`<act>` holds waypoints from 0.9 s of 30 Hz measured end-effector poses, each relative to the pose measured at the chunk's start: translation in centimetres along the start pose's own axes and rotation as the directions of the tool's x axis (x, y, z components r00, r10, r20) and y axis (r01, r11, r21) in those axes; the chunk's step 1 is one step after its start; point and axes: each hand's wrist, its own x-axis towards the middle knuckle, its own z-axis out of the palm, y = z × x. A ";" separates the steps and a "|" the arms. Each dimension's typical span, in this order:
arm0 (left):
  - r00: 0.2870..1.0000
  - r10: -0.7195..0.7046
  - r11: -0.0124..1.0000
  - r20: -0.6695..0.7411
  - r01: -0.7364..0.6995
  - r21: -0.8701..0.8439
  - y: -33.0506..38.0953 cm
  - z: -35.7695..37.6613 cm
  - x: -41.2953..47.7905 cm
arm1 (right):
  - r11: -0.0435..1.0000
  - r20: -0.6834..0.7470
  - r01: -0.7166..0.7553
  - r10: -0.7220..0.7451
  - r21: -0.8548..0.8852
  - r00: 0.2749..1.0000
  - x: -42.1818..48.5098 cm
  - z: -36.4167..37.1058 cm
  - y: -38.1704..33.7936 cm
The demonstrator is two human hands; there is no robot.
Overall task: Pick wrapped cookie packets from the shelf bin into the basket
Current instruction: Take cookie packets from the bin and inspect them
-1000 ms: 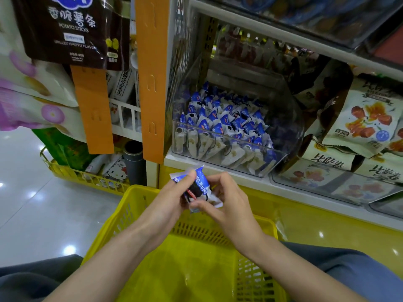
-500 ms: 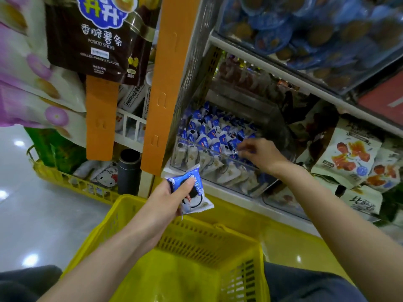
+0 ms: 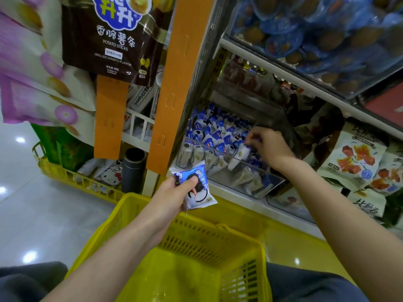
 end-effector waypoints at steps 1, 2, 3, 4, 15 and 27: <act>1.000 -0.004 1.000 -0.003 0.004 0.006 0.1 0.0 -0.1 | 1.000 -0.075 -0.003 0.004 0.016 0.997 -0.2 -0.5 -0.2; 1.000 -0.010 1.000 -0.007 0.010 0.009 0.2 0.1 -0.2 | 0.999 -0.148 0.005 0.002 0.051 0.989 -0.5 -1.0 -0.5; 1.000 -0.018 1.000 -0.012 0.018 0.004 0.3 0.1 -0.2 | 0.994 -0.210 0.036 -0.014 0.100 0.978 -0.9 -1.6 -0.9; 0.999 -0.029 0.999 -0.018 0.029 -0.013 0.4 0.2 -0.2 | 0.983 -0.257 0.091 -0.048 0.160 0.965 -1.5 -2.2 -1.4; 0.955 -0.035 0.987 0.296 0.080 -0.142 1.0 0.3 -1.8 | 0.822 0.036 0.240 -0.302 0.517 0.953 -9.8 0.5 -7.6; 0.963 0.027 0.998 0.267 -0.012 -0.058 0.8 0.7 -2.0 | 0.766 0.418 -0.245 -0.034 0.594 0.908 -10.2 1.0 -6.4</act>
